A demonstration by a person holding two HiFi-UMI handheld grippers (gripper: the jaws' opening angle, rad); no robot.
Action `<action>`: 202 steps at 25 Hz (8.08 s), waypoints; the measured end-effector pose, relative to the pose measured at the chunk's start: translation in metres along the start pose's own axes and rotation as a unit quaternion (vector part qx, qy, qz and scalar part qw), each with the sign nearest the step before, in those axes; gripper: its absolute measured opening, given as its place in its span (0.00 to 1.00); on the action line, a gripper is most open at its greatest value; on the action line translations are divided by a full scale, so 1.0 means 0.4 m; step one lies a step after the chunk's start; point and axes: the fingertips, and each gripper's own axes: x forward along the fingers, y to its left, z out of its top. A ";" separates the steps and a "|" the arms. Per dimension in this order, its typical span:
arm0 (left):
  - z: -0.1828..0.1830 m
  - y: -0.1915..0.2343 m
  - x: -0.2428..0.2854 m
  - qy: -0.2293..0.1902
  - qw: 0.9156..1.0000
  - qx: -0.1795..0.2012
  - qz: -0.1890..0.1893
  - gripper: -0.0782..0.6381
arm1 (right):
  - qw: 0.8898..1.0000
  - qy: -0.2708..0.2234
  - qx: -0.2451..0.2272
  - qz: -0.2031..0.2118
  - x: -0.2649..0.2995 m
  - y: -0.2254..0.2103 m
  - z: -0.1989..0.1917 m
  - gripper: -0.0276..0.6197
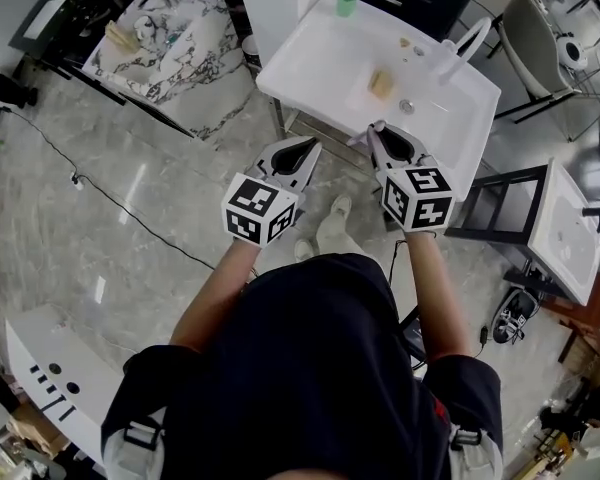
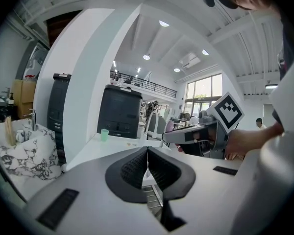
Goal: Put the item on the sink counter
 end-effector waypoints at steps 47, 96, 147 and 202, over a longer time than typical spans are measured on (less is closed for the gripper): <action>0.142 0.124 0.557 0.037 0.999 -0.004 0.017 0.13 | 0.999 0.007 0.030 0.044 0.295 -0.472 0.145 0.12; 0.094 0.410 0.854 0.140 0.973 -0.006 -0.184 0.13 | 0.968 0.016 0.206 -0.142 0.637 -0.701 0.144 0.12; -0.007 0.479 0.954 0.208 0.957 0.015 -0.202 0.13 | 0.818 -0.102 0.536 -0.182 0.848 -0.957 -0.020 0.12; -0.033 0.498 0.985 0.220 0.958 -0.015 -0.184 0.13 | 0.729 -0.101 0.651 -0.187 0.898 -1.010 -0.186 0.12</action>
